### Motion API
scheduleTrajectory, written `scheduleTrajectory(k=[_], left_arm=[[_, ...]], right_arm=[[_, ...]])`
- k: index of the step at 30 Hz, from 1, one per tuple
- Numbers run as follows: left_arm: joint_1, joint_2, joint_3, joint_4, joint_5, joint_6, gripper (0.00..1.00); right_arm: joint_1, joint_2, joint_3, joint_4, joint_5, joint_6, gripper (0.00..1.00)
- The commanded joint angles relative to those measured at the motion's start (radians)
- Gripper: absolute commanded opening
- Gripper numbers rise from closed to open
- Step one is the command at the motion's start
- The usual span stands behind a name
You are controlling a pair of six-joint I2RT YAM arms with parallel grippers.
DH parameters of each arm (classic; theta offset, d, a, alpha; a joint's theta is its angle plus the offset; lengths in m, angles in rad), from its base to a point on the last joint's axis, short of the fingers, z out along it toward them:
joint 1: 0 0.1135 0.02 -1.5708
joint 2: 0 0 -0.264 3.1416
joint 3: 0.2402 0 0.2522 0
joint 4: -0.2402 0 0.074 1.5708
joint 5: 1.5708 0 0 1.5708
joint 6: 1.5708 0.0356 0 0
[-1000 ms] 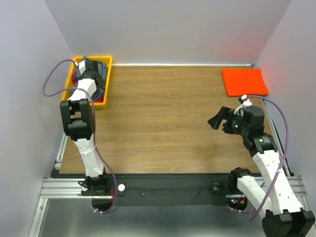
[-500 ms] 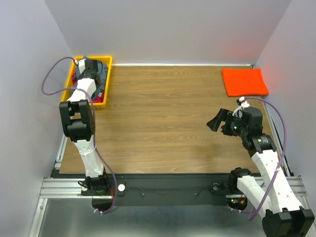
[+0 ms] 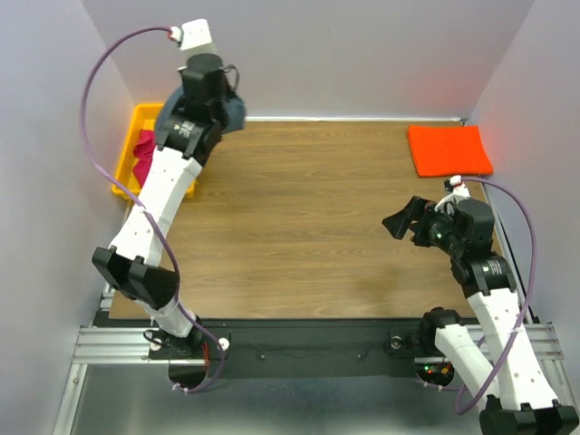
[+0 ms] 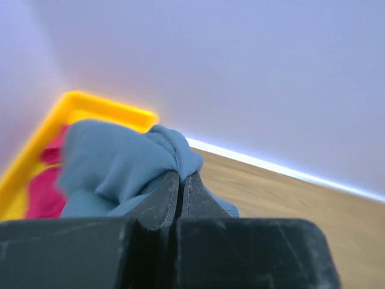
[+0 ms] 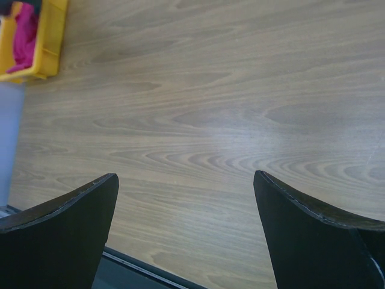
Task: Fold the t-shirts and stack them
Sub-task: Move the tshirt to the center of the board
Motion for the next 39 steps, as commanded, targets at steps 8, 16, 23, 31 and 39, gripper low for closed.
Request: scheduleTrajectory(k=[8, 16, 23, 31, 39], left_arm=[[-0.464, -0.075, 0.174, 0.008, 0.270, -0.057, 0.00], [-0.446, -0.228, -0.218, 0.088, 0.174, -0.112, 0.00], [-0.262, -0.292, -0.750, 0.224, 0.283, -0.309, 0.47], [-0.158, -0.406, -0.950, 0.208, 0.332, -0.301, 0.89], [-0.302, -0.564, -1.142, 0.135, 0.333, -0.432, 0.88]], right_arm=[[0.007, -0.126, 0.095, 0.025, 0.097, 0.005, 1.00], [0.008, -0.149, 0.106, 0.020, 0.122, -0.006, 1.00], [0.007, -0.100, 0.089, 0.010, 0.079, -0.022, 1.00], [0.007, 0.118, 0.089, -0.064, -0.044, -0.045, 1.00], [0.007, 0.306, 0.074, -0.063, -0.055, -0.078, 1.00]])
